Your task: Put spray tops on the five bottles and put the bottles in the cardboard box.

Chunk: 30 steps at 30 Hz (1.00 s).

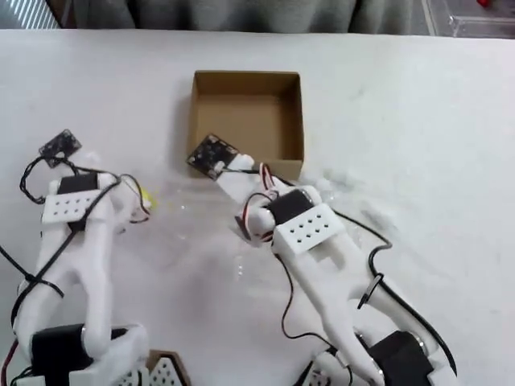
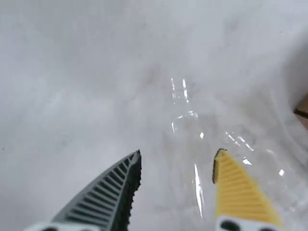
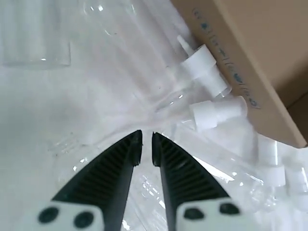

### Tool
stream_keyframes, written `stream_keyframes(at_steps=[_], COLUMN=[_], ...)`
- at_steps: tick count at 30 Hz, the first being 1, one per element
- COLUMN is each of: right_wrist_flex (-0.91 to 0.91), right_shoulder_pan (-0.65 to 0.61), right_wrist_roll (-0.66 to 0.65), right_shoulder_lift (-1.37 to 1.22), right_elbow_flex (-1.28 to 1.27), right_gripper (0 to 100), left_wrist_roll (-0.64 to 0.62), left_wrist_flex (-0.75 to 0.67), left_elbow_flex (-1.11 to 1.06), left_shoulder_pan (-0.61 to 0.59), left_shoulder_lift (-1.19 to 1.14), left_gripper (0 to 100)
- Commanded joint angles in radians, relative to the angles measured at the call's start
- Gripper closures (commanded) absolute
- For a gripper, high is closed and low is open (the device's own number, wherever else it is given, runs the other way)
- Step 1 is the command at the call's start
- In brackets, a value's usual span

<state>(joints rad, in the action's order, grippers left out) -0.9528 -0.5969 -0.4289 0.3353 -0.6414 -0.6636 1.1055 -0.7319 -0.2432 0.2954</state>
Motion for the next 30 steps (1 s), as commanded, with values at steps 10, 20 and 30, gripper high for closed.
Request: stream_keyframes(at_steps=[10,20,30], right_wrist_flex=[0.016,0.016,0.016], right_shoulder_pan=[0.008,0.008,0.008], right_wrist_roll=[-0.011,-0.011,-0.011], right_shoulder_lift=[0.035,0.035,0.035], right_elbow_flex=[-0.003,-0.006,-0.008], right_gripper=[98.1,98.1,98.1], left_wrist_roll=[-0.009,-0.040,0.098], left_wrist_flex=[-0.057,-0.075,-0.086], left_elbow_flex=[0.028,0.061,0.061], left_shoulder_pan=[0.033,0.031,0.051], left_shoulder_lift=[-0.076,-0.147,-0.142], left_gripper=[76,76,97])
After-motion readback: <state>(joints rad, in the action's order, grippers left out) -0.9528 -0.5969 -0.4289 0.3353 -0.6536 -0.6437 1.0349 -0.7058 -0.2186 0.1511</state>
